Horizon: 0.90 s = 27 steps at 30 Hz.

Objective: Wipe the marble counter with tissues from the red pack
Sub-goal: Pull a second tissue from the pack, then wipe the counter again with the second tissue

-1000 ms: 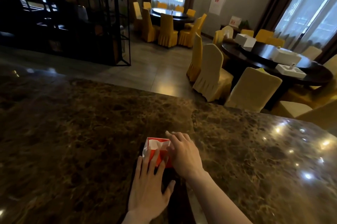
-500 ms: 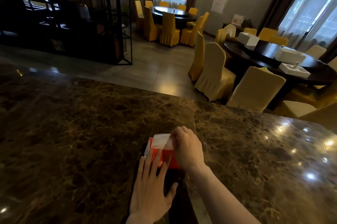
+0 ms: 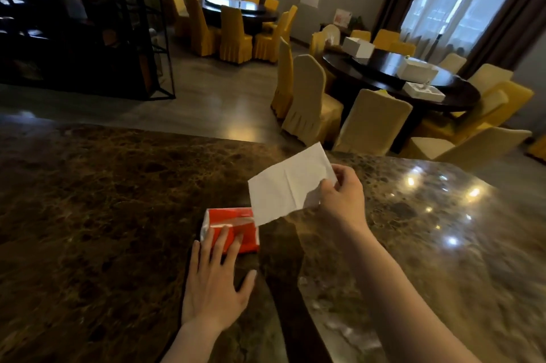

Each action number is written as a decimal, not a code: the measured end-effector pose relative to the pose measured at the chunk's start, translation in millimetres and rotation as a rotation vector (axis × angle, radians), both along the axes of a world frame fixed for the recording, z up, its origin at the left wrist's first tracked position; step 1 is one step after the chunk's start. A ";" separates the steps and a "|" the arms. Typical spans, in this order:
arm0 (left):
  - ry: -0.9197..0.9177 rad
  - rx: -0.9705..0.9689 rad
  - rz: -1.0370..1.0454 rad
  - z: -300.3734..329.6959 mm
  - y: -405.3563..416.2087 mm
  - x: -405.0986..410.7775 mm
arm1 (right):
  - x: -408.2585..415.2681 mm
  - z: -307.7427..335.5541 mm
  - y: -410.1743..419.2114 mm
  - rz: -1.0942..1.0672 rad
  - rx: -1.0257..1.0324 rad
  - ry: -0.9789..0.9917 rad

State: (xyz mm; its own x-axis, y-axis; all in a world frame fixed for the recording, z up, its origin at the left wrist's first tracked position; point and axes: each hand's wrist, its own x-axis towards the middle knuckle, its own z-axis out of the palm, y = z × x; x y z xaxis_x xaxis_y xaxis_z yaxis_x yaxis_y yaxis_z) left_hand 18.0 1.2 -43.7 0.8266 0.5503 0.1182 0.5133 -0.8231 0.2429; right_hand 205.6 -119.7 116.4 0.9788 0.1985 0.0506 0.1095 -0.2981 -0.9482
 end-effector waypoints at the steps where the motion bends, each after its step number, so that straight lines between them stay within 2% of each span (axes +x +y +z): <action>1: 0.001 0.013 -0.004 -0.8 0.2 0.1 | 1.7 0.3 -17.7 -0.002 0.007 0.075; 4: 0.005 0.053 -0.029 -1.0 0.1 0.1 | 0.5 -2.2 -78.3 -0.016 0.040 0.259; 8: -0.071 0.096 -0.126 4.6 -5.8 -5.6 | -10.8 -10.1 -157.4 -0.122 0.105 0.328; 10: -0.089 0.089 -0.167 10.3 -12.6 -6.3 | -16.0 -16.1 -191.4 -0.222 0.045 0.265; 13: -0.106 0.012 -0.216 16.8 -36.7 -4.7 | -29.1 -25.3 -231.2 -0.376 -0.150 -0.018; 16: 0.027 -0.036 -0.240 13.2 -63.6 -4.2 | -48.3 -36.5 -247.0 -0.256 -0.319 -0.268; 19: 0.125 -0.010 -0.220 9.9 -72.9 -5.4 | -72.7 -62.4 -241.1 -0.077 -0.475 -0.373; 23: 0.131 -0.054 -0.196 6.9 -77.4 -9.5 | -94.3 -102.6 -241.0 0.084 -0.567 -0.328; 27: 0.128 -0.065 -0.181 4.7 -77.1 -10.3 | -103.5 -116.7 -242.0 0.230 -0.601 -0.186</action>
